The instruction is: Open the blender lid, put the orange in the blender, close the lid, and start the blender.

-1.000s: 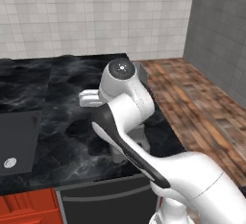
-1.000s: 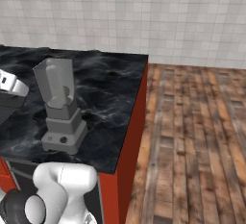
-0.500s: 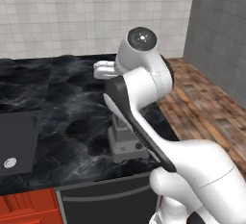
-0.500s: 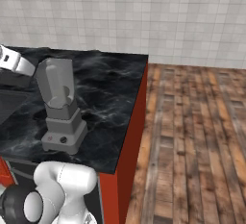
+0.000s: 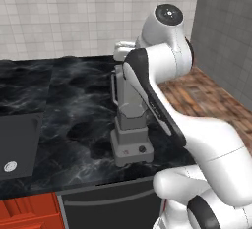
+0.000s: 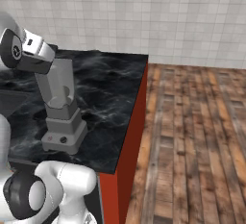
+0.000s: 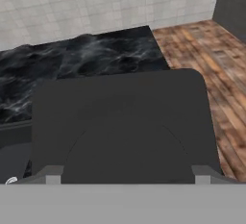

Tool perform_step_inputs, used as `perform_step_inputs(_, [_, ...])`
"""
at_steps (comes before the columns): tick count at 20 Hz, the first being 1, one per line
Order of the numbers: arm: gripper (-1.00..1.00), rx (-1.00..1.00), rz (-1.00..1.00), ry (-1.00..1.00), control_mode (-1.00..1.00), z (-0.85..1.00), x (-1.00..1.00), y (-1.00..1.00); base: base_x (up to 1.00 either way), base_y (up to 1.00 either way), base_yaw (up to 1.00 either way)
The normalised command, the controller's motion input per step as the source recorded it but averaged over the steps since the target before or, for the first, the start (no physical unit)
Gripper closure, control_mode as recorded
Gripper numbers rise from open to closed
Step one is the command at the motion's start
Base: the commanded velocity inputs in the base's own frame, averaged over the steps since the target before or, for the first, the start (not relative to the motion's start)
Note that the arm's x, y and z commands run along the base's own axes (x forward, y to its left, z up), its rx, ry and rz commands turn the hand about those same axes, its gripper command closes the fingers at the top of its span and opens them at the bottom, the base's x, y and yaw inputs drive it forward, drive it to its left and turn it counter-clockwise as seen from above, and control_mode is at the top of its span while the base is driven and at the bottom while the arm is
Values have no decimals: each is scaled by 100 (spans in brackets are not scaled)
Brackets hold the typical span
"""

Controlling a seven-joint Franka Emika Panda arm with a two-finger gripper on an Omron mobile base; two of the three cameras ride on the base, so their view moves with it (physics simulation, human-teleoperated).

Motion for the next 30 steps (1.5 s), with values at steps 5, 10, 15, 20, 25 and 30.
perform_step_inputs(5, [100,0,0,9,-100,0,51,-2,0,0,0])
perform_step_inputs(10, [100,-1,0,17,-100,0,48,0,0,0,0])
perform_step_inputs(15, [100,-3,0,19,-100,-1,41,0,0,0,0])
perform_step_inputs(20, [100,-8,0,15,-100,-12,18,2,0,0,0])
perform_step_inputs(25, [100,-9,0,5,-100,-15,-4,2,0,0,0])
perform_step_inputs(30, [100,-8,0,1,-100,-5,-10,13,0,0,0])
